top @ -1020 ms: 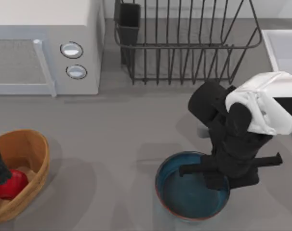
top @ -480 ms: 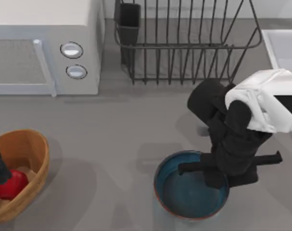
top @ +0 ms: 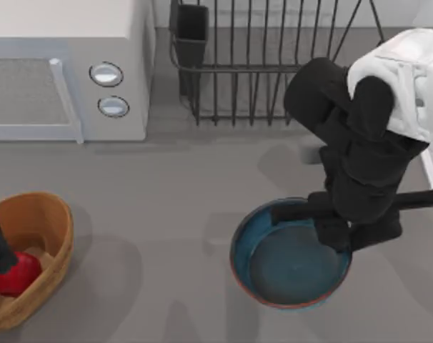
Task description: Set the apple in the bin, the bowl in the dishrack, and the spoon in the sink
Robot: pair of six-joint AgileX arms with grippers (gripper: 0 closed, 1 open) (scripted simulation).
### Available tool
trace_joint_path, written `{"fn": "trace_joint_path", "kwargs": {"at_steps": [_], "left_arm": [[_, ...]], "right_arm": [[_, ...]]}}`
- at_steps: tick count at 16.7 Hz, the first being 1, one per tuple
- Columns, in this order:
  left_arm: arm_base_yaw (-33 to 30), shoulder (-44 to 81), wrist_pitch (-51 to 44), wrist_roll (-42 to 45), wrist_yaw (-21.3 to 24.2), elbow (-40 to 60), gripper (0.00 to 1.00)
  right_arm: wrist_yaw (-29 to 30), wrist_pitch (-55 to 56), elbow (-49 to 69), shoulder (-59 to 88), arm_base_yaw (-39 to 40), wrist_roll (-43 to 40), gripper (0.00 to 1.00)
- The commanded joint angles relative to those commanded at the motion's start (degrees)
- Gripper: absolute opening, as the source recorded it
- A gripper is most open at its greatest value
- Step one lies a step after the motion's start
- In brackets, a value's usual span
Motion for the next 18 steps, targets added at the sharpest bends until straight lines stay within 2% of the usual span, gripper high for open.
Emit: {"fn": "trace_joint_path", "kwargs": {"at_steps": [7, 9, 13, 18], "left_arm": [[0.0, 0.0, 0.0, 0.0, 0.0, 0.0, 1.0], [0.0, 0.0, 0.0, 0.0, 0.0, 0.0, 1.0], [0.0, 0.0, 0.0, 0.0, 0.0, 0.0, 1.0], [0.0, 0.0, 0.0, 0.0, 0.0, 0.0, 1.0]], "right_arm": [[0.06, -1.81, 1.82, -1.38, 0.0, -0.16, 0.0], [1.92, 0.06, 2.21, -1.79, 0.77, -1.07, 0.0], [11.65, 10.15, 3.76, -3.86, 4.45, -5.73, 0.0], [30.38, 30.87, 5.09, -7.65, 11.14, -15.13, 0.0]]}}
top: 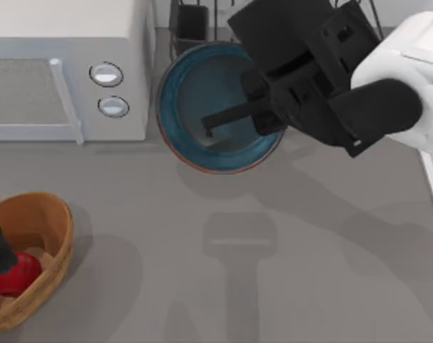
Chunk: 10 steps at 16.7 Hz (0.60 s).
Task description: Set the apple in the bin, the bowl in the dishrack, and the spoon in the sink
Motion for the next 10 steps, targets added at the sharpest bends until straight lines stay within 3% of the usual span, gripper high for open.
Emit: {"fn": "trace_joint_path", "kwargs": {"at_steps": [6, 10], "left_arm": [[0.0, 0.0, 0.0, 0.0, 0.0, 0.0, 1.0], [0.0, 0.0, 0.0, 0.0, 0.0, 0.0, 1.0]], "right_arm": [[22.3, 26.17, 1.01, -6.36, 7.56, -11.56, 0.0], [29.96, 34.06, 1.78, -9.61, 10.15, -15.43, 0.0]]}}
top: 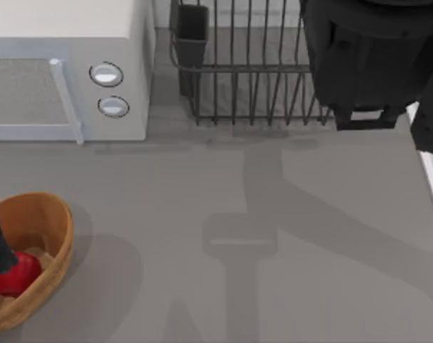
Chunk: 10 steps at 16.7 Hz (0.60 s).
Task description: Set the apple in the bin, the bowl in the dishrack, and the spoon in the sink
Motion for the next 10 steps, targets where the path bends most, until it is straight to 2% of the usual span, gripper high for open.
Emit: {"fn": "trace_joint_path", "kwargs": {"at_steps": [7, 10], "left_arm": [[0.0, 0.0, 0.0, 0.0, 0.0, 0.0, 1.0], [0.0, 0.0, 0.0, 0.0, 0.0, 0.0, 1.0]], "right_arm": [[-0.06, 1.2, -0.16, 0.71, -0.98, -0.16, 0.0], [-3.98, 6.76, -0.84, 6.18, -5.37, -0.33, 0.0]]}}
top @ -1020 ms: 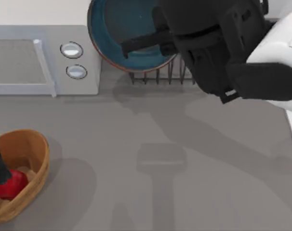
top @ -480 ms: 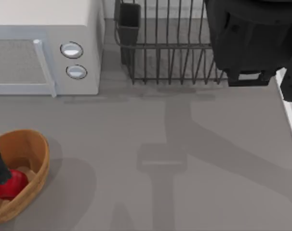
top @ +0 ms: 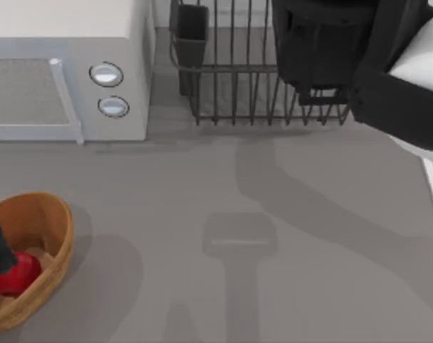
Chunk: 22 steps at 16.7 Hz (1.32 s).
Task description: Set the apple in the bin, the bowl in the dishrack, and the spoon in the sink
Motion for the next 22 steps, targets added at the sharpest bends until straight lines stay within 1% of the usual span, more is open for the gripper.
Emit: {"fn": "trace_joint_path", "kwargs": {"at_steps": [2, 6, 9, 11, 16, 22], "left_arm": [[0.0, 0.0, 0.0, 0.0, 0.0, 0.0, 1.0], [0.0, 0.0, 0.0, 0.0, 0.0, 0.0, 1.0], [0.0, 0.0, 0.0, 0.0, 0.0, 0.0, 1.0], [0.0, 0.0, 0.0, 0.0, 0.0, 0.0, 1.0], [0.0, 0.0, 0.0, 0.0, 0.0, 0.0, 1.0], [0.0, 0.0, 0.0, 0.0, 0.0, 0.0, 1.0]], "right_arm": [[-3.79, 6.09, -0.67, 5.52, -2.46, -0.1, 0.0], [-8.98, 22.44, -2.11, 16.66, -8.7, -0.31, 0.0], [-15.41, 31.44, -3.52, 24.57, -14.03, -0.5, 0.0], [-17.91, 34.49, -4.7, 27.49, -17.01, -0.64, 0.0], [-18.29, 35.19, -5.09, 28.15, -17.72, -0.69, 0.0], [-18.29, 35.19, -5.09, 28.15, -17.72, -0.69, 0.45]]}}
